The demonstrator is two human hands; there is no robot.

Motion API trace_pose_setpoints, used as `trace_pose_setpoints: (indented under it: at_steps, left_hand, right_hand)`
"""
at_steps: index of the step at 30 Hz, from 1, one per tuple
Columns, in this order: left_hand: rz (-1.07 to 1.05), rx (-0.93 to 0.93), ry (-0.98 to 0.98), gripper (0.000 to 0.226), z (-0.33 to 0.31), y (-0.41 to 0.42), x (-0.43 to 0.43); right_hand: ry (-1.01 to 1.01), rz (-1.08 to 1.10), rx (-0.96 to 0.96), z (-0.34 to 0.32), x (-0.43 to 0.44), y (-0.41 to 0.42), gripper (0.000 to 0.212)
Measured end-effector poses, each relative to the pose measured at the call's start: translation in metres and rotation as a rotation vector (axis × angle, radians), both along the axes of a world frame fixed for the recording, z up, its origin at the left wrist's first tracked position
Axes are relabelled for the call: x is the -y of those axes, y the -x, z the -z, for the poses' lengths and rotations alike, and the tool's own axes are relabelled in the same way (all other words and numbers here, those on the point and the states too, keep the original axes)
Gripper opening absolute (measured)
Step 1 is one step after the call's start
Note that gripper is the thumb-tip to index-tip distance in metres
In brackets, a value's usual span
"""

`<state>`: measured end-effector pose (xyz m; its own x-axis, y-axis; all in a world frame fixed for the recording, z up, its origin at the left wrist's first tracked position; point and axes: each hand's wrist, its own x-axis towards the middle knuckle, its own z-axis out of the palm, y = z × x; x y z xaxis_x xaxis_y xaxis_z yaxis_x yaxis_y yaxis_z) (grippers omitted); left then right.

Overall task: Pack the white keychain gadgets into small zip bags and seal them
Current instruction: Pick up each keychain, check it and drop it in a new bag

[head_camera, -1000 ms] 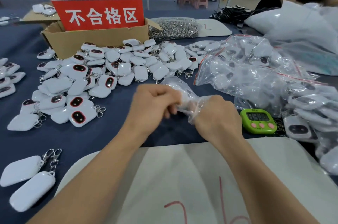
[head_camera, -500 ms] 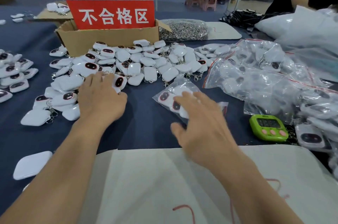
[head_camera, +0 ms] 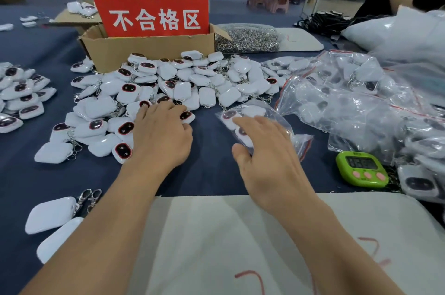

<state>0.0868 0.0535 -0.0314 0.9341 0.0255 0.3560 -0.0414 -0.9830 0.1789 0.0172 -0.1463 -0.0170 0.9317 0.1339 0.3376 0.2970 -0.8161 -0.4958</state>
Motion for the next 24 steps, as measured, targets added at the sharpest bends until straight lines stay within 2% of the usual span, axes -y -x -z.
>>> trace_pose_setpoints:
  at_steps: [2,4,8,11,14,16,18,20,22,24]
  left_hand:
    - [0.003,-0.008,-0.052,0.038,0.001,-0.002,-0.001]
    - [0.001,-0.019,-0.07,0.035,0.001,-0.003,-0.002]
    - [-0.007,-0.02,-0.04,0.029,-0.001,-0.002,0.003]
    - [0.017,-0.001,0.149,0.023,0.0,0.0,0.006]
    - [0.043,-0.009,0.369,0.041,-0.002,0.0,0.004]
    - [0.093,0.0,0.357,0.042,-0.003,-0.002,0.005]
    - [0.17,-0.03,0.38,0.03,-0.002,-0.002,0.007]
    - [0.235,-0.071,0.45,0.025,-0.003,0.002,0.011]
    - [0.278,-0.102,0.562,0.024,-0.007,0.009,0.018]
    - [0.336,-0.177,0.775,0.024,-0.012,0.015,0.028]
  right_hand:
    - [-0.127,-0.047,-0.034,-0.002,-0.01,0.007,0.035]
    - [-0.116,-0.113,-0.148,0.003,-0.016,0.011,0.027]
    - [-0.14,-0.122,-0.233,0.006,-0.012,0.003,0.03]
    - [0.062,-0.016,-0.123,0.007,-0.005,-0.004,0.028]
    - [0.071,0.031,-0.087,0.003,0.0,-0.006,0.021]
    - [0.01,0.021,-0.034,0.002,-0.001,-0.005,0.02]
    - [-0.12,0.007,0.002,0.001,-0.006,0.001,0.022]
    - [-0.265,-0.02,-0.047,0.0,-0.013,0.009,0.024]
    - [-0.365,-0.039,-0.066,0.001,-0.019,0.014,0.024]
    - [-0.457,-0.015,-0.049,0.0,-0.022,0.016,0.028]
